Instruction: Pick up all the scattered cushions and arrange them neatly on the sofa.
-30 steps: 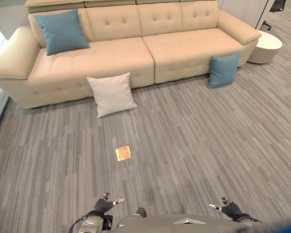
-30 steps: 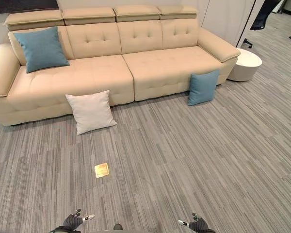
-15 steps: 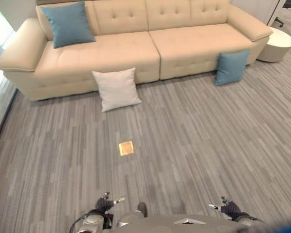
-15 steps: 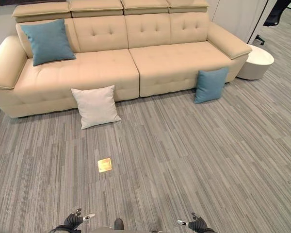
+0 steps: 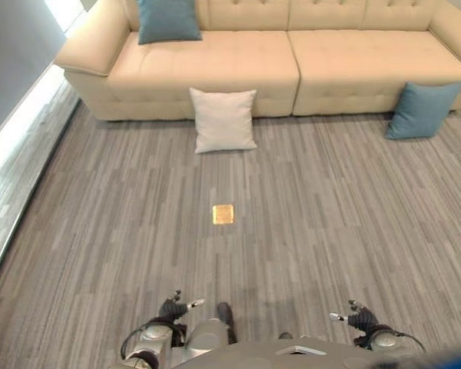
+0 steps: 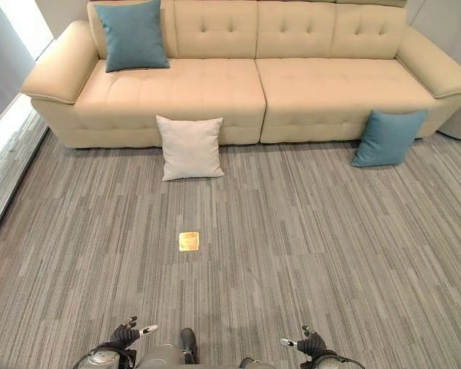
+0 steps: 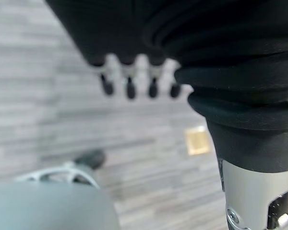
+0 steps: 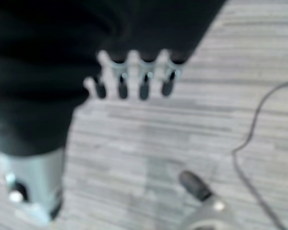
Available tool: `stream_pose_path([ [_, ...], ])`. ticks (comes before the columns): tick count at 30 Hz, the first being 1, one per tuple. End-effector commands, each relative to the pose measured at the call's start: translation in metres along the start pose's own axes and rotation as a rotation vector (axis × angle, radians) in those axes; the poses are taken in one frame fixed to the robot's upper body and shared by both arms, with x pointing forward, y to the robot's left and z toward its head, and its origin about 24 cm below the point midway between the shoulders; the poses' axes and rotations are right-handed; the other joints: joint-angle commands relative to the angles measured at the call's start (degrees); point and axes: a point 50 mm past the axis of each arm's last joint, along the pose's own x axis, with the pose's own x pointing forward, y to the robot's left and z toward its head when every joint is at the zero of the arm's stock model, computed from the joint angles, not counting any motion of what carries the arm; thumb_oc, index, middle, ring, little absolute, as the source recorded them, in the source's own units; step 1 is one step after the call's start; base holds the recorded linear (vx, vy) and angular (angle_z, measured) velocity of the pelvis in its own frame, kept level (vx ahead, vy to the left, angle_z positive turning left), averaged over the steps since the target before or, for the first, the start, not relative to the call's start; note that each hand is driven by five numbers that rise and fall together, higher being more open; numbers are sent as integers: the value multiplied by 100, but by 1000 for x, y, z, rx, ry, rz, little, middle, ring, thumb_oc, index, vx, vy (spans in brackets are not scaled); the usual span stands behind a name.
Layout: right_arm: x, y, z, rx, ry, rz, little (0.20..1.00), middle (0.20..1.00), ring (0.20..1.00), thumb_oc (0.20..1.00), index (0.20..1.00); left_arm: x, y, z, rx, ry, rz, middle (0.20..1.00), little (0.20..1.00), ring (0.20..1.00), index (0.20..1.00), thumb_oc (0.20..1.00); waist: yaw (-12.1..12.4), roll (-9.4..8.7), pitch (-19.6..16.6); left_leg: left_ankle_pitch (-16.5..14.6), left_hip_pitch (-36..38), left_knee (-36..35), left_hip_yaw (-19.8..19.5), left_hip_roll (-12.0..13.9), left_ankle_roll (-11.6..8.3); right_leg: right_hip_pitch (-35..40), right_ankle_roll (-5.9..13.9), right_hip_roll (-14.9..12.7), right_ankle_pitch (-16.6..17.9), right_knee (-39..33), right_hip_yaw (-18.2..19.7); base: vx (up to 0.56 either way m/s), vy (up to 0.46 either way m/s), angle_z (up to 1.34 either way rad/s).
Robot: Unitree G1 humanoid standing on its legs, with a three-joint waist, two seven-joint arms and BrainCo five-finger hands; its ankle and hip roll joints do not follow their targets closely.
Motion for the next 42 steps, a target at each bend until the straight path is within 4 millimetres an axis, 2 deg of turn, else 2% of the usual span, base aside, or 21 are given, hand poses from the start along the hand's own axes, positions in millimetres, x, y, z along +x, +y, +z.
stream_pose_path([
  [1, 2, -7, 10, -40, -37, -16, 1000, 1000, 1000, 1000, 1000, 2, 0, 5, -10, -13, 17, 1000, 1000, 1000, 1000, 1000, 135, 98, -145, -208, 133, 233, -434, 119, -559, -611, 615, -258, 408, 523, 370, 38, 128, 11],
  [2, 2, -7, 10, -40, -37, -16, 1000, 1000, 1000, 1000, 1000, 2, 0, 5, -10, -13, 17, 1000, 1000, 1000, 1000, 1000, 138, 97, -146, -207, 133, 230, -430, 116, -557, -618, 616, -262, 404, 532, 374, 34, 193, 3],
  [3, 4, -4, 19, -48, -61, -6, 1000, 1000, 1000, 1000, 1000, 2, 2, 7, -3, -16, 26, 1000, 1000, 1000, 1000, 1000, 154, 114, -56, -230, 199, 157, -446, 50, -451, -863, 731, -431, 542, 1037, 478, 31, 180, 7],
  [4, 4, -4, 20, -56, -62, -4, 1000, 1000, 1000, 1000, 1000, 2, 3, 6, -1, -12, 28, 1000, 1000, 1000, 1000, 1000, 169, 124, -36, -252, 235, 121, -455, 26, -415, -926, 784, -504, 556, 1217, 517, 30, 180, 3],
  [5, 4, -4, 20, -56, -62, -4, 1000, 1000, 1000, 1000, 1000, 2, 3, 6, -1, -12, 28, 1000, 1000, 1000, 1000, 1000, 171, 123, -36, -251, 236, 120, -452, 23, -413, -931, 785, -507, 553, 1223, 520, 69, 104, 8],
  [6, 5, -2, 23, -50, -70, -2, 1000, 1000, 1000, 1000, 1000, 3, 7, 8, 14, -13, 34, 1000, 1000, 1000, 1000, 1000, 115, 128, 3, -244, 295, 63, -625, -36, -368, -1096, 832, -436, 616, 1490, 903, 86, 67, 1],
  [9, 5, -1, 25, -55, -76, 6, 1000, 1000, 1000, 1000, 1000, 3, 10, 10, 11, -18, 43, 1000, 1000, 1000, 1000, 1000, 22, 156, 10, -184, 410, -133, -881, -70, -385, -1271, 732, -78, 447, 1294, 1591, 101, 16, 20],
  [13, 5, -2, 26, -50, -82, 7, 1000, 1000, 1000, 1000, 1000, 4, 14, 15, 17, -34, 50, 1000, 1000, 1000, 1000, 1000, -32, 120, -8, -171, 375, -81, -1196, -98, -417, -1323, 596, 238, 367, 831, 2135, 95, -76, 51],
  [16, 4, -3, 24, -56, -78, 6, 1000, 1000, 1000, 1000, 1000, 4, 12, 13, 18, -29, 43, 1000, 1000, 1000, 1000, 1000, -21, 78, -42, -203, 362, 2, -1326, -92, -506, -1139, 542, 255, 358, 564, 1990, 112, -146, 59],
  [18, 4, -8, 24, -46, -86, -12, 1000, 1000, 1000, 1000, 1000, 5, 8, 17, 10, -44, 30, 1000, 1000, 1000, 1000, 1000, -55, 34, -11, -285, 208, 377, -1354, -47, -648, -1038, 483, 263, 350, 489, 1849, 91, -169, 67],
  [22, 3, -11, 23, -20, -89, -21, 1000, 1000, 1000, 1000, 1000, 5, -1, 22, -1, -58, 11, 1000, 1000, 1000, 1000, 1000, -131, -69, 109, -191, -197, 1241, -924, 179, -880, -789, 374, 206, 280, 404, 1430, 55, -121, 78],
  [23, 3, -10, 20, -14, -79, -19, 1000, 1000, 1000, 1000, 1000, 5, -2, 22, 3, -59, 8, 1000, 1000, 1000, 1000, 1000, -142, -69, 109, -138, -242, 1130, -737, 288, -866, -723, 374, 198, 248, 376, 1321, 139, -59, 66],
  [24, 3, -9, 19, -15, -74, -17, 1000, 1000, 1000, 1000, 1000, 5, -3, 20, 8, -51, 7, 1000, 1000, 1000, 1000, 1000, -93, -59, 70, -45, -408, 839, -700, 274, -828, -651, 388, 222, 229, 289, 1238, 170, -40, 64],
  [28, 3, -6, 20, -19, -73, -10, 1000, 1000, 1000, 1000, 1000, 4, -1, 12, 9, -24, 16, 1000, 1000, 1000, 1000, 1000, 54, -94, -3, 361, -901, 531, -755, 284, -828, -418, 409, 328, 146, 101, 1370, 230, 19, 18],
  [29, 3, -4, 18, -12, -68, -5, 1000, 1000, 1000, 1000, 1000, 3, 2, 9, 7, -12, 20, 1000, 1000, 1000, 1000, 1000, 63, -117, -51, 326, -835, 493, -548, 309, -780, -365, 409, 348, 92, 102, 1390, 304, 102, -21],
  [34, 3, 0, 17, -3, -58, 5, 1000, 1000, 1000, 1000, 1000, 2, 6, 3, -3, 8, 30, 1000, 1000, 1000, 1000, 1000, 127, -150, -153, 125, -709, 540, -642, 112, -591, -370, 548, 186, 75, 463, 1536, 244, 140, -31],
  [35, 4, 1, 22, -12, -68, 9, 1000, 1000, 1000, 1000, 1000, 2, 5, 2, -7, 10, 30, 1000, 1000, 1000, 1000, 1000, 159, -121, -119, 22, -541, 492, -642, -11, -414, -677, 718, -17, 394, 1304, 1637, 197, 228, -30],
  [36, 5, 3, 28, -13, -87, 12, 1000, 1000, 1000, 1000, 1000, 2, 6, 2, -6, 8, 33, 1000, 1000, 1000, 1000, 1000, 102, -78, -70, 0, -381, 358, -625, -45, -334, -881, 797, -84, 597, 1828, 1690, 244, 273, -24],
  [38, 6, 4, 32, -12, -102, 15, 1000, 1000, 1000, 1000, 1000, 3, 7, 6, 8, -1, 27, 1000, 1000, 1000, 1000, 1000, 17, 24, -13, -51, -149, 221, -637, -51, -275, -1195, 823, -111, 762, 2335, 1708, 187, 168, -25],
  [40, 6, 4, 34, -13, -106, 18, 1000, 1000, 1000, 1000, 1000, 3, 7, 7, 23, -1, 24, 1000, 1000, 1000, 1000, 1000, -23, 61, 13, -104, 4, 136, -622, -66, -261, -1351, 807, -175, 800, 2469, 1638, 151, 94, -4],
  [42, 6, 2, 36, -33, -113, 20, 1000, 1000, 1000, 1000, 1000, 4, 8, 10, 39, -12, 23, 1000, 1000, 1000, 1000, 1000, -97, 128, 23, -158, 252, -42, -627, -96, -296, -1594, 739, -206, 741, 2107, 1440, 267, 51, 2],
])
